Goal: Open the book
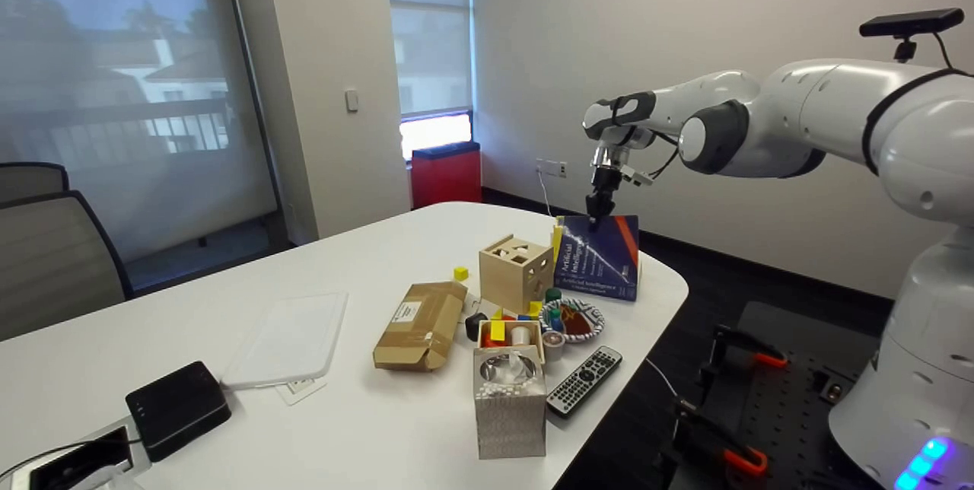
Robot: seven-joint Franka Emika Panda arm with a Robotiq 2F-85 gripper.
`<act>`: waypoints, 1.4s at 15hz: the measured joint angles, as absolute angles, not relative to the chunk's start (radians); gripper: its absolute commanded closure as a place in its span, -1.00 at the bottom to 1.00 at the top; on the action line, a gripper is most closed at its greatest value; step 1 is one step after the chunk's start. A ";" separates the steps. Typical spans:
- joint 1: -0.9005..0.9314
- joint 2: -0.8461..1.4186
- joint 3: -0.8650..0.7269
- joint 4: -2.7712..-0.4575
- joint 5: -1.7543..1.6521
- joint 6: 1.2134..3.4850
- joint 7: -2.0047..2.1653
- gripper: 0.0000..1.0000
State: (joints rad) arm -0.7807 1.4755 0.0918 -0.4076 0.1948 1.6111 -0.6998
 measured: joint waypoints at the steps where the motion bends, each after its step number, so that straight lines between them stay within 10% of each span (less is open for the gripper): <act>1: -0.766 1.476 0.089 -0.394 0.183 1.605 -0.700 0.96; 21: -0.589 1.432 0.025 -0.363 0.049 1.572 -0.787 0.96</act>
